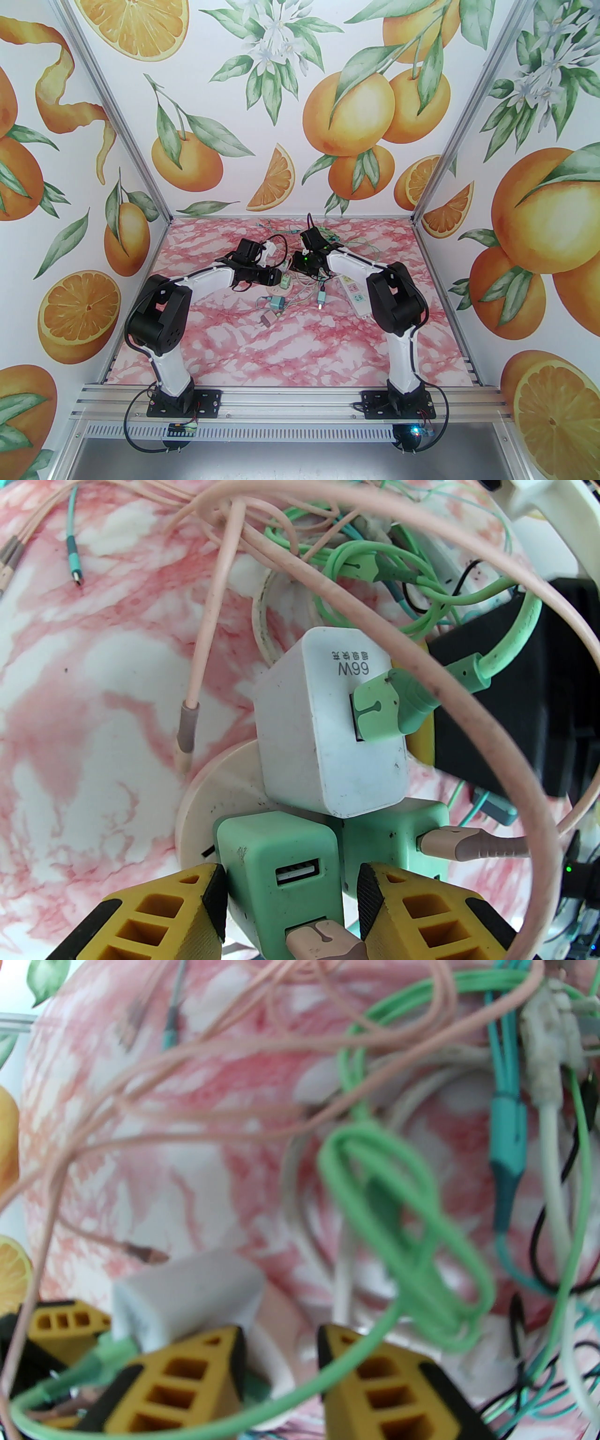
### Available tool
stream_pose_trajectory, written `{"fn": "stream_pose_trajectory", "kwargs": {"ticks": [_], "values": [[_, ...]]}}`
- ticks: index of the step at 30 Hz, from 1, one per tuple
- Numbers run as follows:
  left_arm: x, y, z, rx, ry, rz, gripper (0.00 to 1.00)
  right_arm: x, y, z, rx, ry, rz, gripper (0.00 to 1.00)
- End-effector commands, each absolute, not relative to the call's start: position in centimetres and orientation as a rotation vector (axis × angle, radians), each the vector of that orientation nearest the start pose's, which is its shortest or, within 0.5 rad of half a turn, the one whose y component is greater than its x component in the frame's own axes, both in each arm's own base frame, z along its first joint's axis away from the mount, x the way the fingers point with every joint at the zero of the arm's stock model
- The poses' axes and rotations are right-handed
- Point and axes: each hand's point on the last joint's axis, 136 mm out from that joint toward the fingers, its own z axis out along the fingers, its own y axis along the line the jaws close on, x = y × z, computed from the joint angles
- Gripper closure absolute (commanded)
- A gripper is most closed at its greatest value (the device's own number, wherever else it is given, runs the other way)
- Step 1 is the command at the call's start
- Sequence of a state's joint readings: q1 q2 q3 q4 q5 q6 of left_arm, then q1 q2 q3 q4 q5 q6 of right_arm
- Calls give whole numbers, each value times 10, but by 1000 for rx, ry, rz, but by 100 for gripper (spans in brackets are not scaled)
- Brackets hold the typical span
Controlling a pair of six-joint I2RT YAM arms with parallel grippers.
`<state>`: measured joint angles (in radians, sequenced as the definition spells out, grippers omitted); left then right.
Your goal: Pull the plug off the socket
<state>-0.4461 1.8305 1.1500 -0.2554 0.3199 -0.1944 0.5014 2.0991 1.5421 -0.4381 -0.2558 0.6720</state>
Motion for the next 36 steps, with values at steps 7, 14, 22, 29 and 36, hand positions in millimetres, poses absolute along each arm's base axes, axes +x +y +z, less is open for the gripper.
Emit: {"fn": "stream_pose_trajectory", "kwargs": {"ticks": [7, 14, 22, 29, 36], "values": [[378, -244, 53, 521, 2592, -561, 57, 420, 289, 92, 135, 2641, 833, 66], [380, -243, 54, 498, 2587, -547, 65, 400, 285, 102, 204, 2601, 926, 64], [380, -244, 53, 399, 2604, -556, 77, 370, 294, 105, 388, 2474, 1182, 60], [377, -245, 52, 360, 2617, -524, 78, 366, 313, 99, 403, 2454, 1249, 55], [374, -246, 50, 369, 2622, -512, 78, 370, 323, 85, 431, 2480, 1270, 54]]}}
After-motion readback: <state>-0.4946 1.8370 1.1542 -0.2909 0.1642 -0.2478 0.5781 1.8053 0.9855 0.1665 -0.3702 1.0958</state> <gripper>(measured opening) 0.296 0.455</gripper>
